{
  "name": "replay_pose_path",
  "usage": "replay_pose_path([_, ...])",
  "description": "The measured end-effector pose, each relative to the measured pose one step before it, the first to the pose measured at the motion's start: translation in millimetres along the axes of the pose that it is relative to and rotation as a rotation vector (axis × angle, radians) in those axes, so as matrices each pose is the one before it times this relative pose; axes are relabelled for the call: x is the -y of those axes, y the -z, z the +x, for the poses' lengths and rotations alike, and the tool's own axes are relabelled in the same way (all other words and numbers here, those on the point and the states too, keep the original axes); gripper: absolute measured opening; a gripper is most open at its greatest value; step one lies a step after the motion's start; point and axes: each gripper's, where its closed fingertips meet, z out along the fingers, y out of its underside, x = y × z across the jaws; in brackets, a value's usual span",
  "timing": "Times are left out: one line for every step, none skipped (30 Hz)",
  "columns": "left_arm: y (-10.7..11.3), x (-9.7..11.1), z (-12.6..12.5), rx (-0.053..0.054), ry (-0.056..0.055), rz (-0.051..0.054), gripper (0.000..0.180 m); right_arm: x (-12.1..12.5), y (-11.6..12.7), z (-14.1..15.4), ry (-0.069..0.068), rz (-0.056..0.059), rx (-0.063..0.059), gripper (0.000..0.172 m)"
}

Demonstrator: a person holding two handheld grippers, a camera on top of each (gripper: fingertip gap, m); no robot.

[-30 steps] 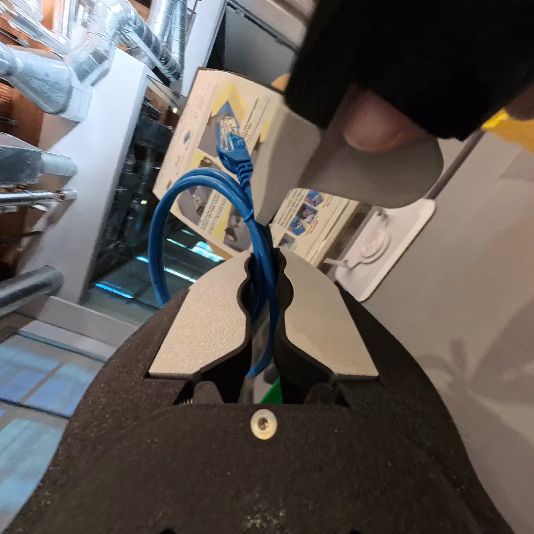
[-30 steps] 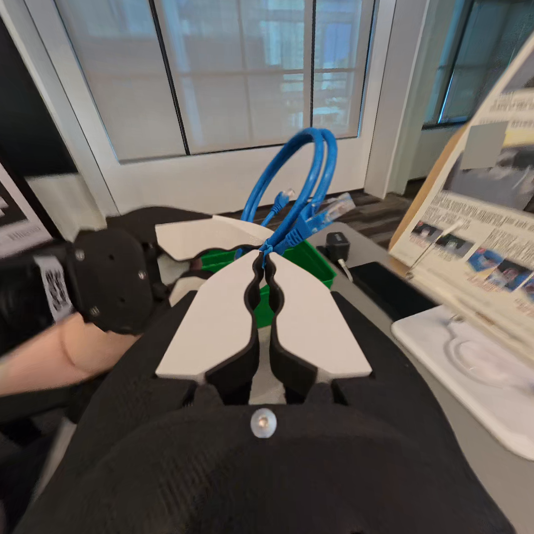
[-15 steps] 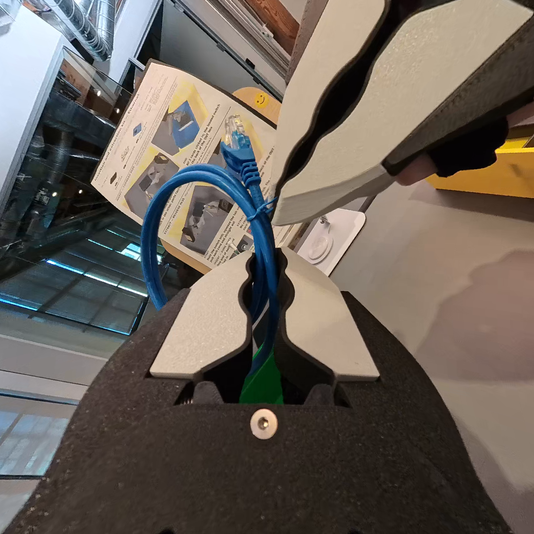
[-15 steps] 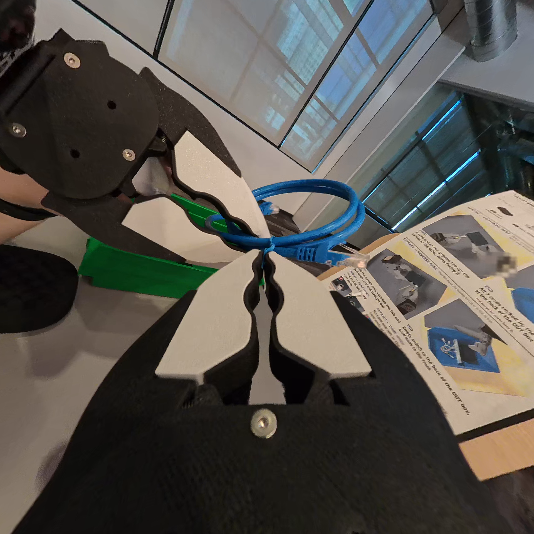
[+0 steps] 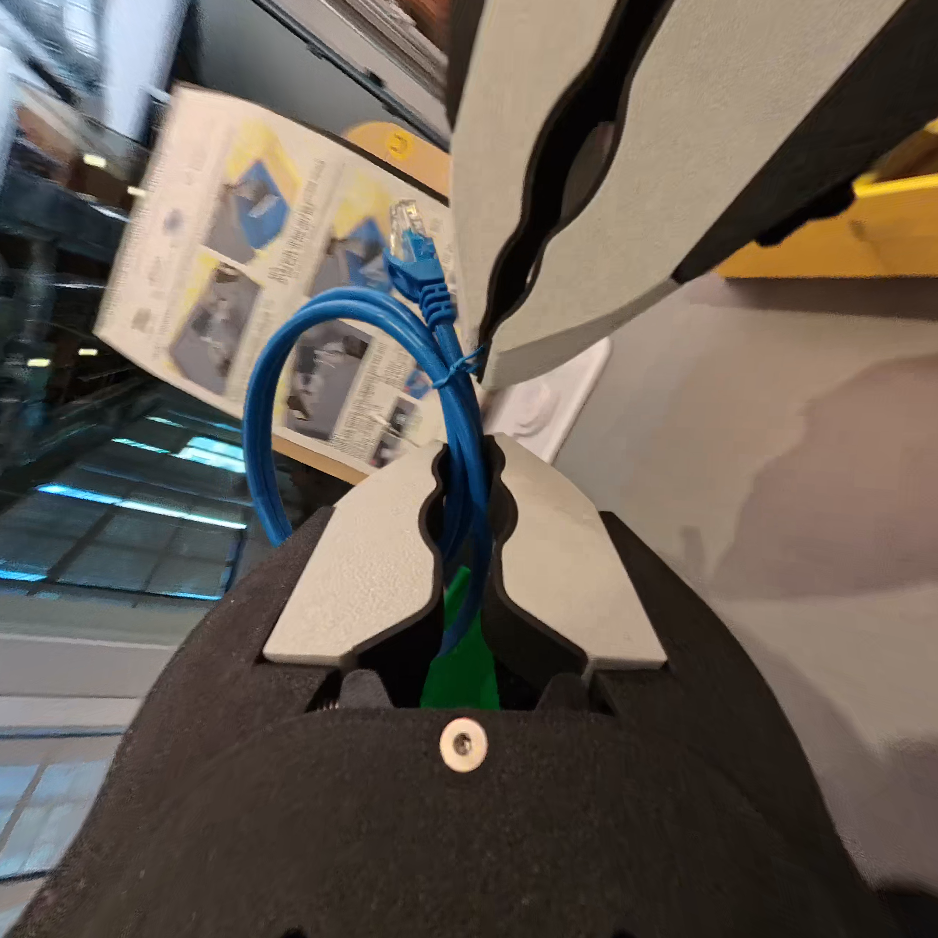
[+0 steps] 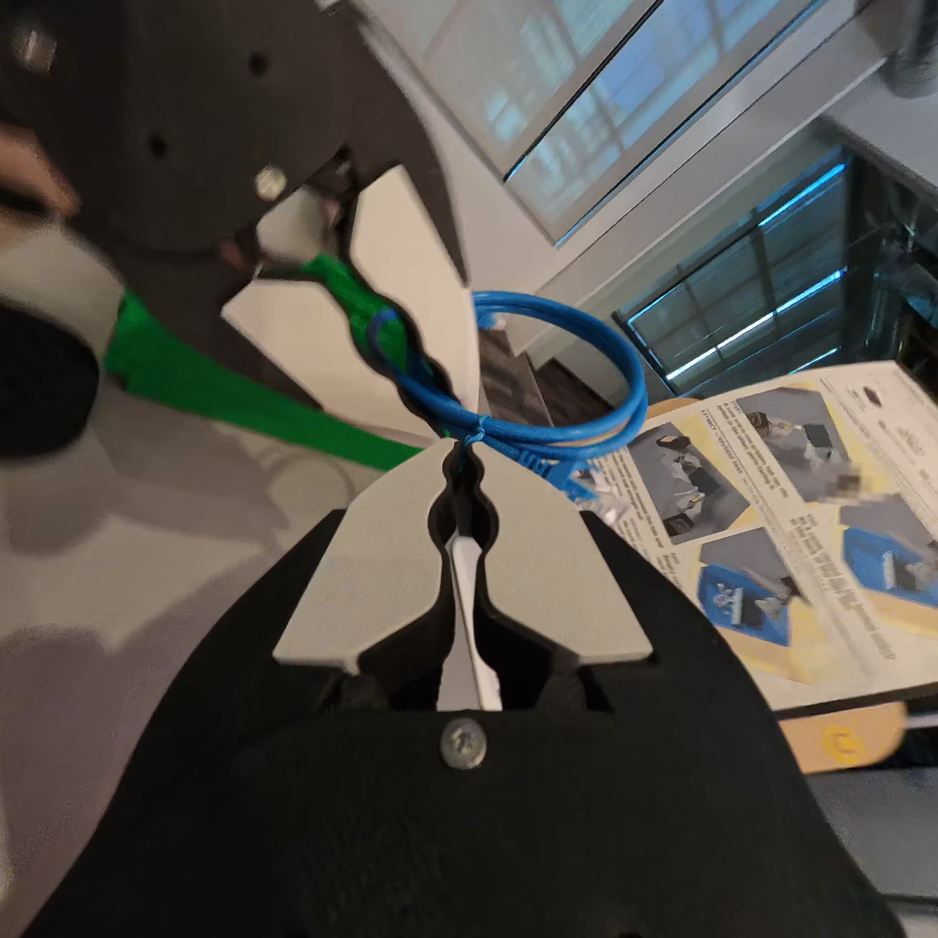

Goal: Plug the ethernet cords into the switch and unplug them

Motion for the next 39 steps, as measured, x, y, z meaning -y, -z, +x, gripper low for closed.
replay_pose_path([0.53, -4.08, 8.70, -0.0784, 0.0109, -0.0190, 0.011, -5.13, 0.15, -7.54, 0.1199, -0.0576, 0.0134, 0.001])
replay_pose_path([0.71, -2.27, 9.41, -0.0870, 0.0284, -0.0041, 0.011, -2.29, 1.43, -6.06, 0.1450, -0.0322, -0.0127, 0.001])
replay_pose_path([0.53, -0.66, 7.82, -0.0783, 0.0386, 0.0094, 0.011, -0.53, 1.54, -4.12, 0.1226, -0.0160, -0.0209, 0.001])
replay_pose_path([-0.12, -1.07, 6.49, -0.0703, 0.0422, 0.0075, 0.011, -0.63, 0.30, -3.50, 0.0931, -0.0178, -0.0074, 0.001])
replay_pose_path([-0.89, -2.56, 5.24, -0.0633, 0.0429, -0.0023, 0.011, -0.71, -0.10, -0.86, 0.0747, -0.0137, -0.0164, 0.002])
replay_pose_path([-1.13, -1.44, 4.17, -0.0568, 0.0482, 0.0043, 0.011, -0.42, -0.37, -1.74, 0.0658, -0.0032, -0.0089, 0.002])
replay_pose_path([-0.99, -0.67, 3.42, -0.0513, 0.0520, 0.0074, 0.011, -0.33, -0.34, -0.44, 0.0623, 0.0008, -0.0182, 0.002])
replay_pose_path([-0.59, 0.56, 1.28, -0.0328, 0.0415, 0.0102, 0.011, -0.91, -0.46, 1.54, 0.0363, -0.0012, -0.0299, 0.001])
replay_pose_path([-0.27, 1.49, -1.03, -0.0052, 0.0183, 0.0164, 0.011, -0.91, -0.65, 2.65, 0.0029, 0.0048, -0.0277, 0.001])
replay_pose_path([-0.30, 1.45, -2.01, 0.0098, 0.0065, 0.0139, 0.011, -1.14, -0.94, 2.91, -0.0075, 0.0072, -0.0284, 0.001])
replay_pose_path([0.02, 1.63, -2.94, 0.0179, 0.0030, 0.0111, 0.011, -1.42, -1.45, 3.36, -0.0162, 0.0059, -0.0339, 0.001])
replay_pose_path([0.24, 1.72, -4.17, 0.0313, -0.0088, 0.0120, 0.011, -1.40, -1.94, 3.34, -0.0552, 0.0138, -0.0246, 0.002])
replay_pose_path([0.27, 0.61, -4.95, 0.0404, -0.0203, 0.0049, 0.011, -2.39, -2.37, 2.92, -0.1039, 0.0130, -0.0048, 0.003])
replay_pose_path([0.17, -0.40, -5.55, 0.0452, -0.0205, -0.0032, 0.011, -1.38, -1.67, 2.71, -0.1348, 0.0183, 0.0101, 0.003])
replay_pose_path([0.58, -0.10, -7.63, 0.0573, -0.0142, 0.0003, 0.011, -0.07, -0.65, 5.05, -0.1475, 0.0290, 0.0034, 0.006])
replay_pose_path([0.64, 0.88, -7.77, 0.0564, -0.0121, 0.0085, 0.011, 1.50, -0.12, 6.95, -0.1742, 0.0387, 0.0015, 0.009])
replay_pose_path([0.71, 1.69, -5.64, 0.0412, -0.0219, 0.0142, 0.011, 6.92, 0.45, -0.38, -0.2017, 0.0646, 0.0679, 0.012])
replay_pose_path([0.65, 3.04, -3.74, 0.0309, -0.0234, 0.0239, 0.011, 7.69, 0.59, -0.07, -0.2269, 0.0682, 0.0707, 0.015])
replay_pose_path([0.82, 4.41, -3.28, 0.0284, -0.0144, 0.0314, 0.011, 6.47, 0.26, -0.49, -0.2200, 0.0585, 0.0734, 0.020])
replay_pose_path([0.80, 5.19, -3.01, 0.0299, -0.0149, 0.0348, 0.011, 5.59, -0.09, -1.16, -0.1909, 0.0540, 0.0707, 0.026])
replay_pose_path([0.62, 4.25, -3.12, 0.0354, -0.0203, 0.0262, 0.011, 2.68, -0.50, 1.97, -0.1366, 0.0327, 0.0331, 0.030])
replay_pose_path([0.35, 2.34, -3.39, 0.0401, -0.0260, 0.0097, 0.011, -0.84, -0.03, 4.79, -0.0579, -0.0008, -0.0058, 0.032])
replay_pose_path([0.02, 1.02, -3.84, 0.0466, -0.0317, 0.0007, 0.011, -0.09, 0.52, 3.71, 0.0207, -0.0045, -0.0236, 0.028])
replay_pose_path([-0.52, -0.51, -2.65, 0.0399, -0.0354, -0.0105, 0.011, 1.94, 1.18, 0.63, 0.0832, 0.0067, -0.0326, 0.017])
replay_pose_path([-1.08, -1.62, -0.59, 0.0240, -0.0302, -0.0193, 0.011, 3.22, 1.79, 0.51, 0.1105, 0.0072, -0.0530, 0.006])
replay_pose_path([-1.30, -1.23, 0.89, 0.0122, -0.0198, -0.0166, 0.011, 3.34, 1.65, 2.82, 0.1171, -0.0006, -0.0783, 0.005])
replay_pose_path([-0.90, 0.39, 1.07, 0.0102, -0.0122, -0.0045, 0.011, 2.05, 0.80, -0.18, 0.1111, -0.0127, -0.0566, 0.006])
replay_pose_path([-0.42, 1.34, 1.43, 0.0061, -0.0076, 0.0025, 0.011, 1.38, -0.06, -2.67, 0.0824, -0.0219, -0.0275, 0.010])
replay_pose_path([-0.18, 1.72, 1.95, 0.0013, -0.0039, 0.0028, 0.011, 1.32, -0.63, -3.38, 0.0564, -0.0185, -0.0122, 0.015])
replay_pose_path([0.15, 2.25, 1.57, 0.0018, 0.0014, 0.0055, 0.011, 1.24, -0.47, -2.29, 0.0419, -0.0107, -0.0121, 0.017])
replay_pose_path([0.61, 3.03, 0.67, 0.0061, 0.0057, 0.0112, 0.011, -0.04, -0.04, -0.51, 0.0438, -0.0119, -0.0176, 0.018])
replay_pose_path([0.96, 3.07, 0.78, 0.0028, 0.0046, 0.0104, 0.011, -0.05, 0.36, 0.21, 0.0456, -0.0043, -0.0179, 0.017])
replay_pose_path([1.18, 2.46, 1.33, -0.0019, 0.0019, 0.0041, 0.011, -1.83, 0.44, 1.09, 0.0544, -0.0125, -0.0211, 0.017])
replay_pose_path([1.64, 2.80, 0.19, 0.0050, 0.0040, 0.0076, 0.011, -2.69, 0.51, 1.45, 0.0600, -0.0191, -0.0218, 0.017])
replay_pose_path([1.26, 2.09, 0.44, 0.0024, 0.0030, 0.0044, 0.011, 0.55, 1.45, -0.23, 0.0583, -0.0019, -0.0130, 0.016])
replay_pose_path([0.82, 1.72, 1.34, -0.0038, 0.0037, 0.0035, 0.011, -0.41, 1.39, -0.03, 0.0467, -0.0117, -0.0113, 0.012])
replay_pose_path([1.01, 2.30, 0.46, 0.0014, 0.0029, 0.0086, 0.011, -0.17, 1.12, 0.69, 0.0339, -0.0127, -0.0090, 0.010])
replay_pose_path([0.80, 1.73, 0.00, 0.0027, 0.0013, 0.0071, 0.011, 0.95, 1.50, -0.54, 0.0298, -0.0068, 0.0025, 0.009])
replay_pose_path([0.57, 1.35, 0.73, -0.0053, 0.0016, 0.0062, 0.011, 0.61, 1.80, -1.78, 0.0413, -0.0045, 0.0097, 0.006])
